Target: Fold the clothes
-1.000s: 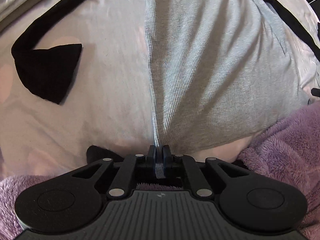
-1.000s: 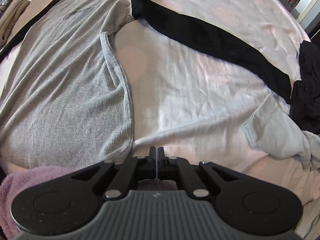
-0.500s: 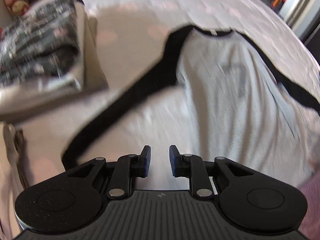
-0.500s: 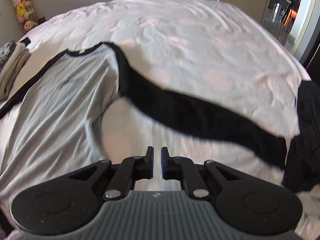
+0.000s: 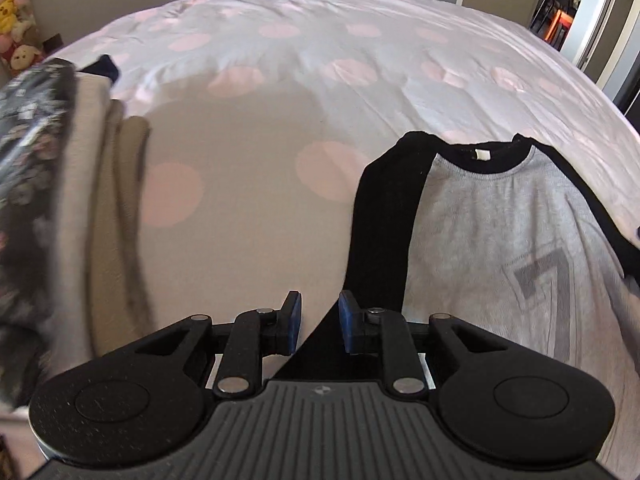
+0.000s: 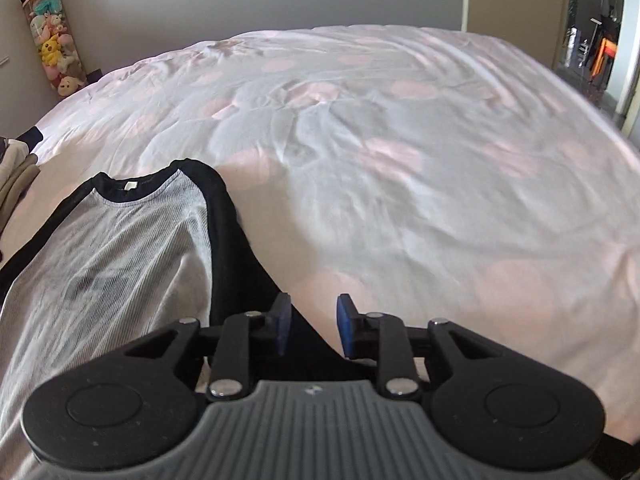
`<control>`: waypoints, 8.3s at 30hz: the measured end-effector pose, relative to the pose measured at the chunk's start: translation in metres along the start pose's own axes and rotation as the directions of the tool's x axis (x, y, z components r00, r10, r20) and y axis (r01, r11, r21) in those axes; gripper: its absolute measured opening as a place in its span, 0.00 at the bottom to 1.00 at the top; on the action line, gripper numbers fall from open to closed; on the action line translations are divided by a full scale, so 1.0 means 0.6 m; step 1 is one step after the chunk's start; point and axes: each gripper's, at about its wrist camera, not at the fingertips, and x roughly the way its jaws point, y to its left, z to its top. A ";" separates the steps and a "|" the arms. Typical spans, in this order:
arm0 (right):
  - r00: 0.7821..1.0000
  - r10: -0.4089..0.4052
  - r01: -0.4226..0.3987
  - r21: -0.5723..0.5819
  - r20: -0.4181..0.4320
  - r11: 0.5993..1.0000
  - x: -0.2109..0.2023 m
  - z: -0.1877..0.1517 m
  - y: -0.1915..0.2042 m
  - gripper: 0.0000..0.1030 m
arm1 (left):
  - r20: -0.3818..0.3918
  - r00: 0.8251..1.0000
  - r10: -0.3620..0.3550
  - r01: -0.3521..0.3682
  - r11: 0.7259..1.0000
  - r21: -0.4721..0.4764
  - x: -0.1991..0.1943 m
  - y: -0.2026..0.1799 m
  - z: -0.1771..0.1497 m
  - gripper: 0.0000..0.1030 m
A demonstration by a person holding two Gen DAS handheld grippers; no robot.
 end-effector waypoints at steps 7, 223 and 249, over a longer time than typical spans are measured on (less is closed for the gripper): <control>0.999 0.032 -0.033 -0.042 -0.014 0.999 0.061 -0.011 0.010 0.28 | 0.036 0.998 -0.053 0.054 0.998 -0.021 0.047 -0.008 0.008 0.20; 0.984 0.153 -0.164 0.147 0.087 0.975 -0.076 -0.193 0.215 0.45 | -0.099 0.972 0.213 -0.141 0.864 0.483 -0.222 -0.051 -0.248 0.05; 0.972 0.226 -0.236 0.216 0.072 0.947 -0.058 -0.188 0.196 0.46 | -0.261 0.965 0.000 0.071 0.962 0.262 -0.177 -0.008 -0.234 0.38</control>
